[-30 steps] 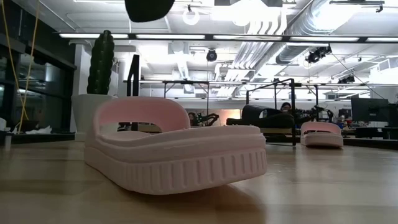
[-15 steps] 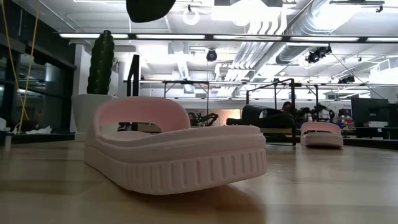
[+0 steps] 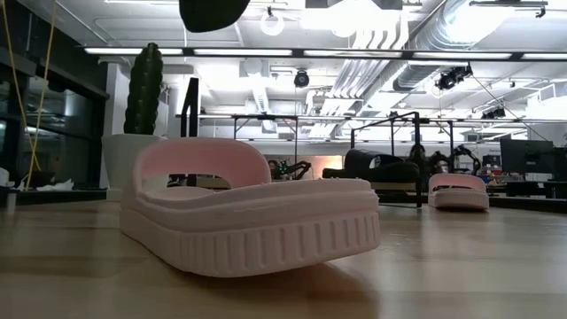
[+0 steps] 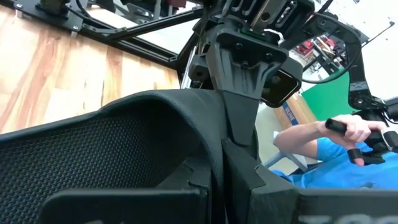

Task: Pick and place slides into the shelf
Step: Put the left black slide on the shelf

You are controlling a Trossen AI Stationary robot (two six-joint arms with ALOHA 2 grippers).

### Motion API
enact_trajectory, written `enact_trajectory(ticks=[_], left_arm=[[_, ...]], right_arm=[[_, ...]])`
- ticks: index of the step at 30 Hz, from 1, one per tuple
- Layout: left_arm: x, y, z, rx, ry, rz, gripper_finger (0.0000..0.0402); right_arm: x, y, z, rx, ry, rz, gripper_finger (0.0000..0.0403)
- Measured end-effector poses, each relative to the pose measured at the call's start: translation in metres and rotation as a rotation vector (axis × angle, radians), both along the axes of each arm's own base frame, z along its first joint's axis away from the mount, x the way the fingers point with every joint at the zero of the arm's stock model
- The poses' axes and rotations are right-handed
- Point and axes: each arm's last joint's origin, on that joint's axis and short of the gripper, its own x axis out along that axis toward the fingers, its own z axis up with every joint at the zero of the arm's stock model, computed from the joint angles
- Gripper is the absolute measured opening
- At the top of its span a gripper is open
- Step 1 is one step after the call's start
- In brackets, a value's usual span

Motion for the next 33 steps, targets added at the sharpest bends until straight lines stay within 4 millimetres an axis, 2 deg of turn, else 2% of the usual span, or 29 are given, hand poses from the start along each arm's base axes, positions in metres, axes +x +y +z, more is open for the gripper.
enact_trajectory(ticks=[11,16,33], left_arm=[[0.0001,-0.0002,0.0000,-0.002,0.000,-0.003,0.0010],[0.0002,-0.0002,-0.0004,-0.002,0.001,-0.003,0.0010],[0.0000,-0.0003,-0.0010,0.024,-0.003,-0.016,0.0010]], right_arm=[[-0.0001,0.0004,-0.0024,0.028,0.015,0.023,0.0074],[0.0000,0.0008,-0.0027,0.029,0.018,0.039,0.0024],[-0.0002,0.0006,-0.0023,0.043,0.014,0.030,0.0016]])
